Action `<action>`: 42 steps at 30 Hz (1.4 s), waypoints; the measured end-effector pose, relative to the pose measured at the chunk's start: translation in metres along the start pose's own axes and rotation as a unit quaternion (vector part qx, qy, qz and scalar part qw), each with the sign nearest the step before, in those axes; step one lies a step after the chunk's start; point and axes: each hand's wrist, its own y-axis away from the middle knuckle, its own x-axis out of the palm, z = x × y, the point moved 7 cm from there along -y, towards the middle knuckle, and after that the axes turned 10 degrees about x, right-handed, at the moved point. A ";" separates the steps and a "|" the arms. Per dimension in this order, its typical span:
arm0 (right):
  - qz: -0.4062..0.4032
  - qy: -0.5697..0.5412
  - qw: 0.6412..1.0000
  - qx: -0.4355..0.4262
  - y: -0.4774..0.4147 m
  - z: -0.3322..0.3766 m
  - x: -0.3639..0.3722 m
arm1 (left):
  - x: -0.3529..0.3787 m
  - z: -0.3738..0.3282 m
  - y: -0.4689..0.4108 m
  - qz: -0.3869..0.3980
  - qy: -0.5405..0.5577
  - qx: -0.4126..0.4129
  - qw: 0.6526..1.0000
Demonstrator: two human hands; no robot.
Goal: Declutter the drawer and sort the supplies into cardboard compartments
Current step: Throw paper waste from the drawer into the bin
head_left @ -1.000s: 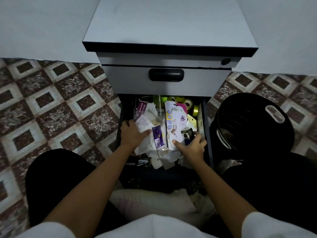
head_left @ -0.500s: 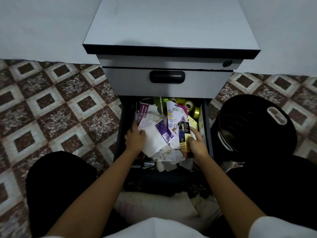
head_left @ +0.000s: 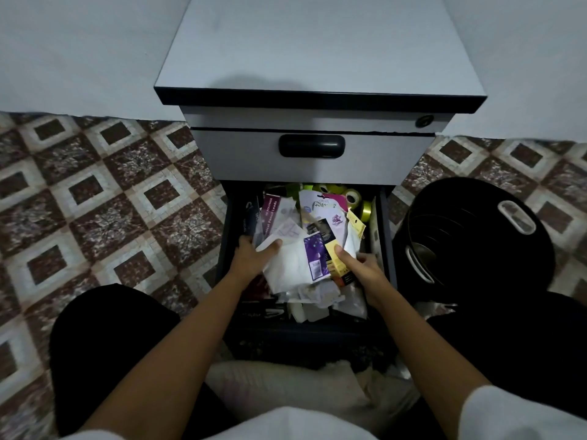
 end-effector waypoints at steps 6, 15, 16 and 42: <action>0.015 -0.024 0.999 -0.021 0.029 0.014 0.006 | -0.002 0.001 0.001 -0.045 0.038 -0.024 0.998; 0.004 0.011 0.998 -0.060 0.031 0.016 0.005 | 0.001 0.003 -0.003 -0.038 0.046 -0.054 0.997; -0.004 0.015 0.998 -0.067 0.029 0.016 0.005 | 0.003 0.004 -0.005 -0.037 0.051 -0.053 0.997; -0.020 0.043 0.988 -0.148 0.029 0.021 0.032 | 0.006 -0.021 0.021 -0.007 -0.053 0.022 0.998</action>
